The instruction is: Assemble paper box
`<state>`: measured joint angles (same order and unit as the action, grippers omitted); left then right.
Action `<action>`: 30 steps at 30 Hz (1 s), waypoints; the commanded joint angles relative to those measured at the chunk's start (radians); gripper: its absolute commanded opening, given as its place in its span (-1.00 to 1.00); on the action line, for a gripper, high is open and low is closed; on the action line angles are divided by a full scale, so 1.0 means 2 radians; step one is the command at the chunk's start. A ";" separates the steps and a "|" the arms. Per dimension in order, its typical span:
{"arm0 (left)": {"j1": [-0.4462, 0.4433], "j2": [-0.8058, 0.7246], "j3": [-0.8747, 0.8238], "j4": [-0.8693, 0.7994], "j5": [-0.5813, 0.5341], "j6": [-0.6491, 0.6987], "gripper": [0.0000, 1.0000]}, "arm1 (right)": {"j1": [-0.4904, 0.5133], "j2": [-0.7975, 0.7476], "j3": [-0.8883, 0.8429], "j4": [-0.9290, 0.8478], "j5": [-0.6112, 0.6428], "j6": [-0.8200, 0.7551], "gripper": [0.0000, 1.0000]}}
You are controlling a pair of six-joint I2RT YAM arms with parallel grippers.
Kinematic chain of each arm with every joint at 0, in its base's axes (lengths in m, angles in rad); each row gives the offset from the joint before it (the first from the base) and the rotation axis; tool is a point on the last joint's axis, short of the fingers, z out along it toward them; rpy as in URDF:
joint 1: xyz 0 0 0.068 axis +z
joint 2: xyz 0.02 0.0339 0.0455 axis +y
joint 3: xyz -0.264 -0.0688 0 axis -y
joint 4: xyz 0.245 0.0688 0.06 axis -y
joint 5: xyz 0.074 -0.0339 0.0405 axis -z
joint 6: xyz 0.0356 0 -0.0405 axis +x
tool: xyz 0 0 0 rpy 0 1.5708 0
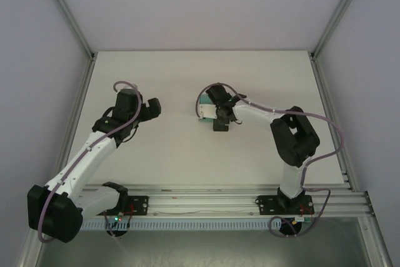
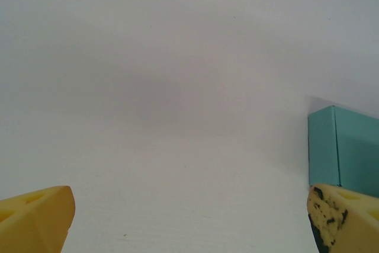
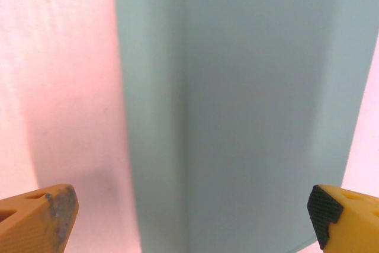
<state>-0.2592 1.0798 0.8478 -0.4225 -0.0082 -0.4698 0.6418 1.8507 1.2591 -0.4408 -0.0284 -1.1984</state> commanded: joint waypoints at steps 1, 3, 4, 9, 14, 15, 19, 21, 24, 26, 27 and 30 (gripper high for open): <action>0.005 0.006 -0.005 0.015 0.002 0.005 1.00 | 0.002 -0.029 0.009 -0.051 -0.034 0.013 0.99; 0.005 0.010 -0.002 0.016 0.000 0.010 1.00 | 0.002 -0.050 0.004 -0.048 -0.052 0.023 0.99; 0.003 0.011 0.001 0.016 -0.003 0.011 1.00 | 0.001 -0.062 0.002 -0.047 -0.057 0.027 0.99; 0.008 0.016 0.009 0.026 -0.015 0.027 1.00 | -0.018 -0.144 -0.033 -0.008 -0.063 0.120 0.99; 0.022 0.026 0.001 0.061 -0.026 0.047 1.00 | -0.080 -0.274 -0.151 0.161 -0.012 0.342 1.00; 0.027 0.030 -0.002 0.070 -0.031 0.053 1.00 | -0.098 -0.299 -0.173 0.182 -0.006 0.393 1.00; 0.050 0.046 -0.038 0.142 -0.074 0.086 1.00 | -0.183 -0.379 -0.264 0.255 0.022 0.565 1.00; 0.063 0.052 -0.065 0.194 -0.090 0.108 1.00 | -0.214 -0.394 -0.307 0.288 0.045 0.592 1.00; 0.070 0.064 -0.127 0.311 -0.135 0.150 1.00 | -0.244 -0.392 -0.353 0.329 0.087 0.613 1.00; 0.074 0.069 -0.162 0.373 -0.134 0.177 1.00 | -0.263 -0.382 -0.388 0.375 0.088 0.619 1.00; 0.074 0.070 -0.177 0.398 -0.133 0.189 1.00 | -0.270 -0.375 -0.402 0.397 0.088 0.621 0.99; 0.077 0.077 -0.232 0.507 -0.139 0.218 1.00 | -0.284 -0.352 -0.426 0.448 0.088 0.612 1.00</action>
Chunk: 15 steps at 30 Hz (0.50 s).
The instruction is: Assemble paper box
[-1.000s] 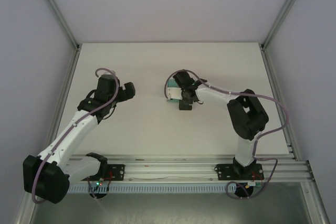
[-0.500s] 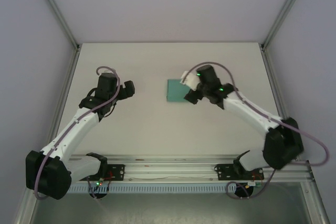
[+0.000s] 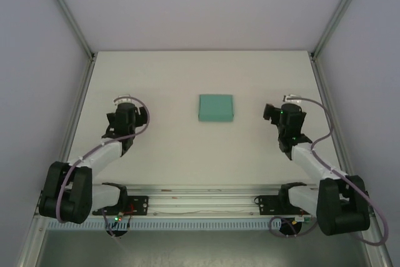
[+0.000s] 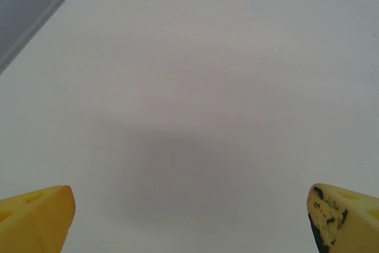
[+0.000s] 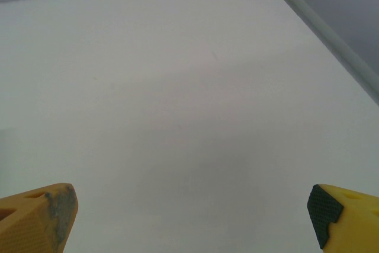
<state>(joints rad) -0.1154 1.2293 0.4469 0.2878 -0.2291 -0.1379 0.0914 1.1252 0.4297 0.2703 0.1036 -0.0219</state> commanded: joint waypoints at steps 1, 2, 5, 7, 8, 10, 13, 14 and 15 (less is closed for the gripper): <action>0.008 0.006 -0.041 0.171 -0.030 0.051 1.00 | -0.010 0.028 -0.014 0.103 0.021 0.018 1.00; 0.012 0.011 -0.047 0.182 -0.022 0.049 1.00 | -0.014 0.041 -0.015 0.114 0.021 0.016 1.00; 0.021 0.040 -0.056 0.226 -0.003 0.053 1.00 | -0.017 0.071 -0.025 0.167 0.022 0.005 1.00; 0.024 0.046 -0.055 0.243 0.011 0.049 1.00 | -0.016 0.090 -0.031 0.204 0.028 0.001 1.00; 0.027 0.054 -0.061 0.266 0.027 0.061 1.00 | -0.017 0.093 -0.030 0.212 0.032 0.008 1.00; 0.029 0.057 -0.053 0.258 0.030 0.066 1.00 | -0.018 0.107 -0.042 0.265 0.043 0.014 1.00; 0.040 0.076 -0.073 0.321 0.045 0.075 1.00 | -0.020 0.142 -0.053 0.307 0.050 0.021 1.00; 0.045 0.104 -0.091 0.379 0.041 0.068 1.00 | -0.021 0.166 -0.057 0.335 0.047 0.021 1.00; 0.052 0.141 -0.100 0.431 0.038 0.063 1.00 | -0.022 0.193 -0.056 0.367 0.040 0.016 0.99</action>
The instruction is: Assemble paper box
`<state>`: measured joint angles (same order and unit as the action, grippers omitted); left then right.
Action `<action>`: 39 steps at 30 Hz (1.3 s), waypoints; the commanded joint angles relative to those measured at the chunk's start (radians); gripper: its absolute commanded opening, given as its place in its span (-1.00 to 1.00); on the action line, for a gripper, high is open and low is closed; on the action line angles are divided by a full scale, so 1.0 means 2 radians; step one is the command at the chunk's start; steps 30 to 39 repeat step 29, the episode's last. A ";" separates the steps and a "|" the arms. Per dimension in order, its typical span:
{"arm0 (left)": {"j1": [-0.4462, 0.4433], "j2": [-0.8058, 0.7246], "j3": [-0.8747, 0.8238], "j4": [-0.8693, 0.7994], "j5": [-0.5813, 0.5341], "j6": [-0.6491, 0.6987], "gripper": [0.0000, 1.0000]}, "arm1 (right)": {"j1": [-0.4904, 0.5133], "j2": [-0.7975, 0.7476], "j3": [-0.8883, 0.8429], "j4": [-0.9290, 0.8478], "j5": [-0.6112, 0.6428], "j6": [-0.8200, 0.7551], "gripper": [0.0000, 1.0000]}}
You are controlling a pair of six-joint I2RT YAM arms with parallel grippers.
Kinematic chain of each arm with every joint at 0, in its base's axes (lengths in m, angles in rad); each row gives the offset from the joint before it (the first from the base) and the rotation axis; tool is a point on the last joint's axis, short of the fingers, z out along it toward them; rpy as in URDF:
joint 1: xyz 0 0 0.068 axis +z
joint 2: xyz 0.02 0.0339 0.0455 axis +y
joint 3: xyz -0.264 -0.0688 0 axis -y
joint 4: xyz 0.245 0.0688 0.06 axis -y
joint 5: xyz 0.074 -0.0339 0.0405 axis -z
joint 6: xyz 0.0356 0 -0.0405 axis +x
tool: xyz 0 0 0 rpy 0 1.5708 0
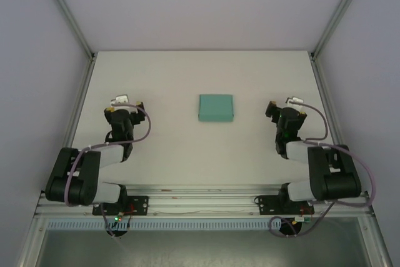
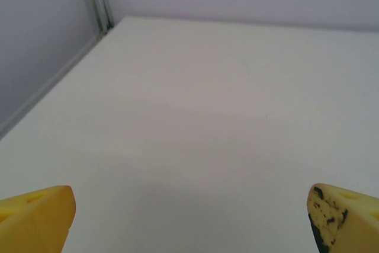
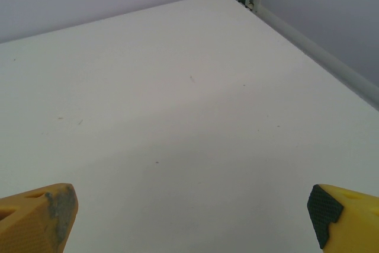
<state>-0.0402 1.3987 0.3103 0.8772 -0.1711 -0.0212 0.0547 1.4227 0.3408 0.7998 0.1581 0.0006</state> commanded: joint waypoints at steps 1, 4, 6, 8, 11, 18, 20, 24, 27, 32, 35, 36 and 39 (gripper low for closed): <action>0.019 0.087 -0.034 0.193 0.006 0.009 1.00 | -0.004 0.058 -0.003 0.102 0.011 0.000 1.00; 0.025 0.054 0.013 0.050 0.010 -0.011 1.00 | -0.025 0.044 0.026 0.027 -0.039 0.015 1.00; 0.025 0.063 -0.003 0.088 0.009 -0.009 1.00 | -0.027 0.040 0.026 0.013 -0.041 0.015 1.00; 0.025 0.054 0.005 0.056 0.009 -0.012 1.00 | -0.027 0.040 0.024 0.021 -0.040 0.014 1.00; 0.025 0.058 0.003 0.068 0.009 -0.009 1.00 | -0.027 0.037 0.027 0.008 -0.041 0.015 1.00; 0.025 0.057 0.003 0.066 0.010 -0.010 1.00 | -0.027 0.039 0.025 0.014 -0.041 0.014 1.00; 0.024 0.057 0.003 0.066 0.010 -0.010 1.00 | -0.027 0.038 0.026 0.013 -0.041 0.014 1.00; 0.025 0.057 0.004 0.065 0.010 -0.010 1.00 | -0.027 0.038 0.026 0.014 -0.041 0.014 1.00; 0.025 0.057 0.004 0.065 0.010 -0.011 1.00 | -0.027 0.039 0.026 0.013 -0.041 0.014 1.00; 0.025 0.057 0.004 0.065 0.010 -0.010 1.00 | -0.027 0.037 0.026 0.013 -0.041 0.014 1.00; 0.025 0.057 0.004 0.065 0.010 -0.010 1.00 | -0.027 0.037 0.026 0.013 -0.041 0.014 1.00; 0.025 0.057 0.004 0.065 0.010 -0.010 1.00 | -0.027 0.037 0.026 0.013 -0.041 0.014 1.00; 0.025 0.057 0.004 0.065 0.010 -0.010 1.00 | -0.027 0.037 0.026 0.013 -0.041 0.014 1.00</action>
